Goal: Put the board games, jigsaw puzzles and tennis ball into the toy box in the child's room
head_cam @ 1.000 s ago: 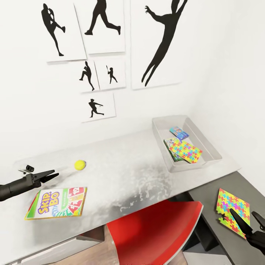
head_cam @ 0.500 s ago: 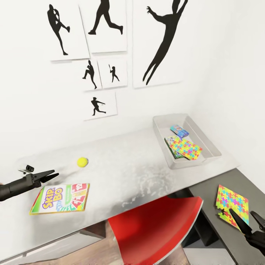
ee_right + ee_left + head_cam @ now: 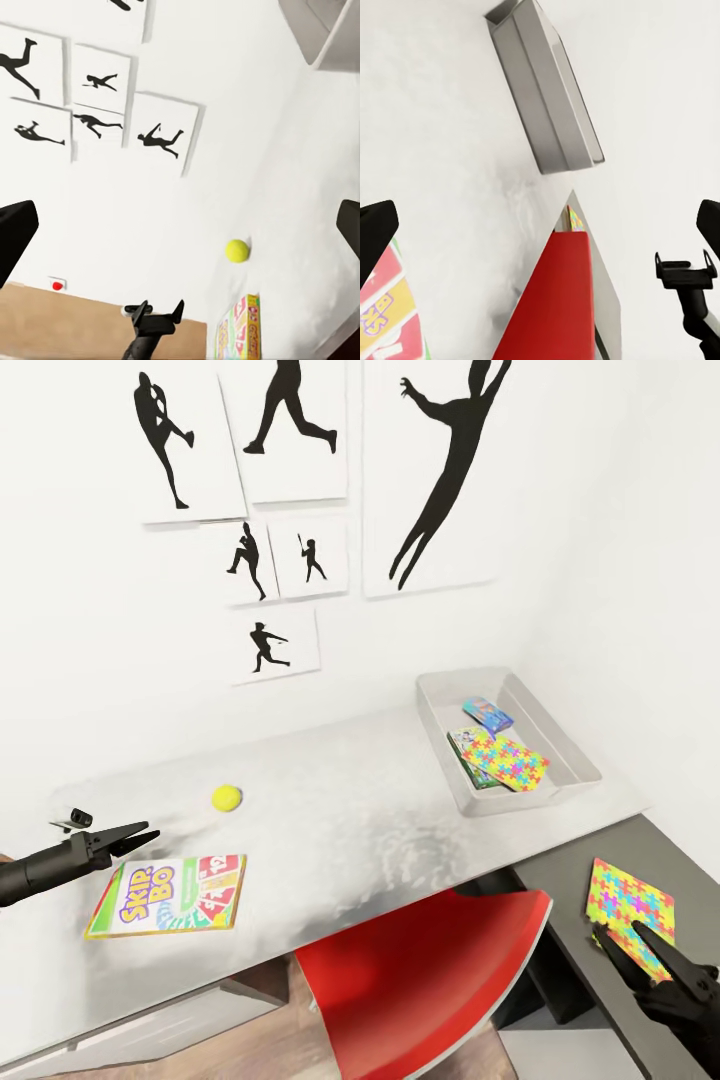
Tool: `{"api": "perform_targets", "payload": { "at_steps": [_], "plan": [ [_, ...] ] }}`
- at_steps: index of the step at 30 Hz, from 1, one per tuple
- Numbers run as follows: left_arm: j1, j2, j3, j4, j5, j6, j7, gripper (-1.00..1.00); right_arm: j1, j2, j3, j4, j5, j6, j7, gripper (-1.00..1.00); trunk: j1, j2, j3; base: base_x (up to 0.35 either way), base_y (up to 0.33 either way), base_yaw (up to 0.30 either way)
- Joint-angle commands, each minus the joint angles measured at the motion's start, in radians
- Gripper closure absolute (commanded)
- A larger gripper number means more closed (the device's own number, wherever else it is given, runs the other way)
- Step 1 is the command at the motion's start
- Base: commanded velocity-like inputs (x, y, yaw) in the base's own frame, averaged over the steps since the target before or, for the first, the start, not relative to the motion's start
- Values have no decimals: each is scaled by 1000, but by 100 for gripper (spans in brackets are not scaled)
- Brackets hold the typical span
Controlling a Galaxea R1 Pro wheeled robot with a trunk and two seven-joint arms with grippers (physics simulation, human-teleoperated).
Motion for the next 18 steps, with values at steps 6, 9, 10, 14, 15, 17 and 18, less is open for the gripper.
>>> {"api": "perform_targets", "payload": {
  "at_steps": [6, 9, 10, 14, 15, 17, 18],
  "plan": [
    [0, 1, 0, 0, -1, 11, -4, -100, -44, 0, 31, -1, -4, 5, -45, -100, 1, -2, -1, -2, 1, 0],
    [0, 1, 0, 0, -1, 11, -4, -100, -73, 0, 49, -1, -4, 6, -95, -100, 1, -2, -1, 0, 0, 0],
    [0, 1, 0, 0, -2, 11, -4, -100, -84, 0, 56, -1, -4, 6, -114, -100, 1, -2, -1, 0, 0, 0],
    [0, 1, 0, 0, -2, 11, -4, -100, -137, -1, 86, -1, -5, 9, -188, -100, 1, -2, -1, 0, 0, 0],
    [0, 1, 0, 0, -2, 11, -4, -100, -168, -1, 102, -1, -5, 12, -221, -100, 1, -2, -1, 0, 0, 0],
    [0, 1, 0, 0, -2, 11, -4, -100, -201, -1, 119, -1, -5, 14, -250, -100, 1, -2, -1, 0, 0, 0],
    [0, 2, 0, 0, -2, 11, -4, -100, -218, -1, 128, -1, -6, 15, -265, -100, 1, -2, -1, 0, 0, 0]
  ]
}}
